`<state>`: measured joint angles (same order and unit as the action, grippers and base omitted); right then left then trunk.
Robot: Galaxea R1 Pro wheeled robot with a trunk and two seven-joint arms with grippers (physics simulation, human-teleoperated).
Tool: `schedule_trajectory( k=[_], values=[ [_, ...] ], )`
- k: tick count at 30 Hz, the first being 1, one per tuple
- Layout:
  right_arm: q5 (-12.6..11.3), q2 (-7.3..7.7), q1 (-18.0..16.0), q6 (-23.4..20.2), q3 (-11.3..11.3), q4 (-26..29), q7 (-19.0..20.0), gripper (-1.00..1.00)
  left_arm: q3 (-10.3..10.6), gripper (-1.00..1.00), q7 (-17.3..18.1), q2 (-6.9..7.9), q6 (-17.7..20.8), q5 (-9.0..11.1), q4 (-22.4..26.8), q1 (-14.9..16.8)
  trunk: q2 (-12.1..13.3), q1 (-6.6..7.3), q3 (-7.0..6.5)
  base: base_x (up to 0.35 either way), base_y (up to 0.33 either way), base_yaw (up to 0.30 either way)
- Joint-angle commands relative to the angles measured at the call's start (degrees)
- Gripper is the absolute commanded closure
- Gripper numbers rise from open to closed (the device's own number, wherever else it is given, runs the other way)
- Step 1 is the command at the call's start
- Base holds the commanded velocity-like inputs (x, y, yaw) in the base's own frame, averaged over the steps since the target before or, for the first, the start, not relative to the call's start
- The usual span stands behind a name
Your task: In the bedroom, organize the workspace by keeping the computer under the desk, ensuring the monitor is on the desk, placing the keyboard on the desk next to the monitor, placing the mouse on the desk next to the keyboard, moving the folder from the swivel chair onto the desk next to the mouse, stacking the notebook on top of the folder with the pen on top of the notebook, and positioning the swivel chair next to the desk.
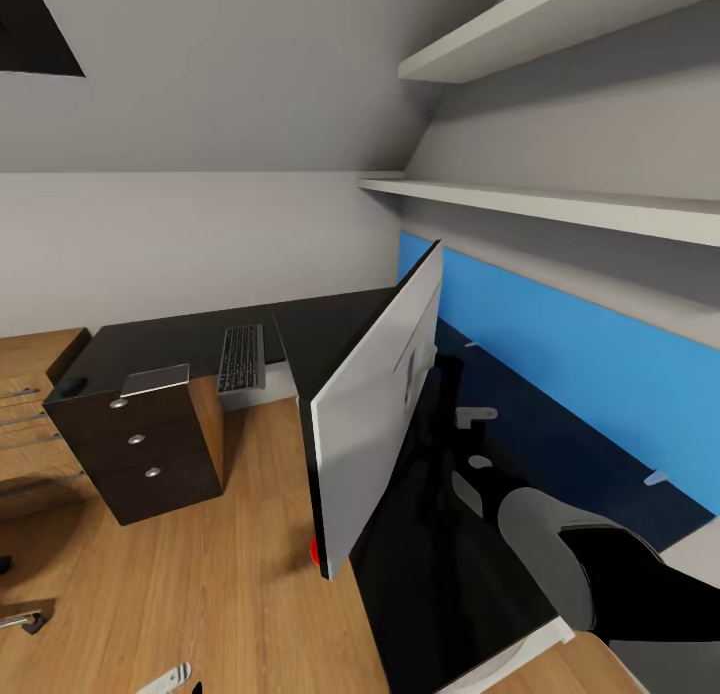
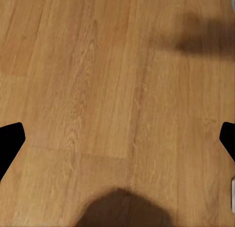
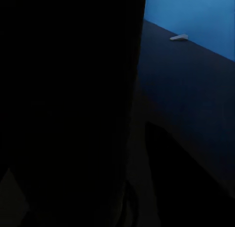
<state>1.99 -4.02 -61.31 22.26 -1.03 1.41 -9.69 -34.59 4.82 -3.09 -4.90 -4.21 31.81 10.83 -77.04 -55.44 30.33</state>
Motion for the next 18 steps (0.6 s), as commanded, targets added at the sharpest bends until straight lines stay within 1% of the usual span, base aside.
schedule_trajectory(
  k=[1, 12, 18],
  values=[
    [0.47, -0.02, -0.03, -0.01, -0.9, -0.09, -0.24, 1.0, -0.48, -1.0, 0.45, -0.07, -0.2, -0.45, 0.01, 0.07, -0.03, 0.0, 0.06, 0.0, 0.0, 0.0],
    [0.44, -0.02, -0.03, -0.19, -0.94, -0.09, -0.13, 1.0, -0.51, -1.0, 0.45, -0.07, -0.3, -0.45, 0.01, 0.07, -0.03, 0.0, 0.06, -0.01, -0.001, 0.0],
    [0.46, -0.02, -0.03, -0.2, -0.98, -0.09, -0.09, 1.0, -0.51, -1.0, 0.45, -0.07, -0.29, -0.45, 0.01, 0.07, -0.03, 0.0, 0.06, -0.229, -0.056, 0.0]
  ],
)
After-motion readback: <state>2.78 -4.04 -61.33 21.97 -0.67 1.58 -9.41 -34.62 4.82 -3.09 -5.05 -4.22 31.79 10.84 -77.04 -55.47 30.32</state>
